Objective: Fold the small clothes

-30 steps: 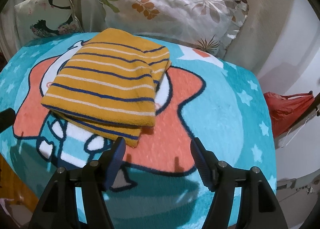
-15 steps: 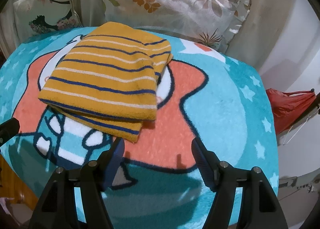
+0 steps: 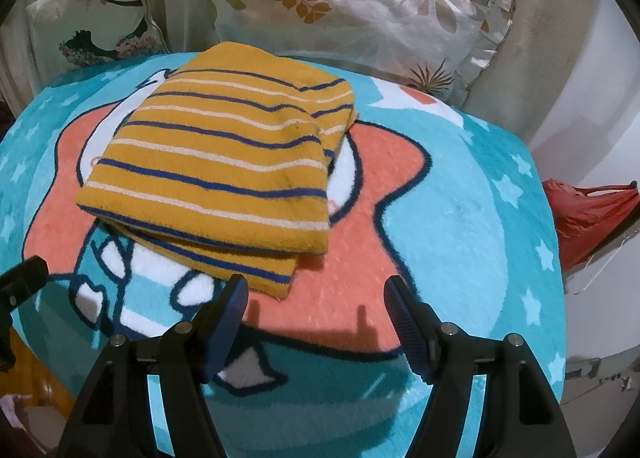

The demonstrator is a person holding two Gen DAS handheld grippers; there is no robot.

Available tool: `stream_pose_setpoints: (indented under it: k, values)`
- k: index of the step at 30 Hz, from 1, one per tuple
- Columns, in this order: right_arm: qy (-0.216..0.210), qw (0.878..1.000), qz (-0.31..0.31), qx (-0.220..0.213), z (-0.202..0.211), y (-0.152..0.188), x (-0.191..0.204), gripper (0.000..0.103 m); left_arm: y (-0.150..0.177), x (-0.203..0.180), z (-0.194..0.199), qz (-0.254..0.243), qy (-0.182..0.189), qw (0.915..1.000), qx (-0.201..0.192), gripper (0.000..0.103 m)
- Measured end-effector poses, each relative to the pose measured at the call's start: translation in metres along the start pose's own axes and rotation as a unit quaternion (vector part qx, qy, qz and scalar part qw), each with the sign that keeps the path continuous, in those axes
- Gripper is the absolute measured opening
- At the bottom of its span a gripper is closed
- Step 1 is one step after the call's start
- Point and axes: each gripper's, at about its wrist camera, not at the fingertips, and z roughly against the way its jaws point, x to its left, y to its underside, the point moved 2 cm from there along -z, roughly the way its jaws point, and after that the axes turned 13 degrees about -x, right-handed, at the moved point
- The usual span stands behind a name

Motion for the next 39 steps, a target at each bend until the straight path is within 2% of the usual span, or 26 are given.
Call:
stream_pose_setpoints:
  k: [20,39]
  values:
    - [0.0,1.0,-0.022,0.001,-0.012,-0.001,-0.013,0.075,0.007,-0.01,-0.026,0.003,0.012,0.9992,0.039,0.103]
    - [0.008,0.999,-0.031,0.009,-0.018,0.004,-0.03,0.075,0.008,-0.024,-0.035,0.006,0.023,0.9985,0.049,0.103]
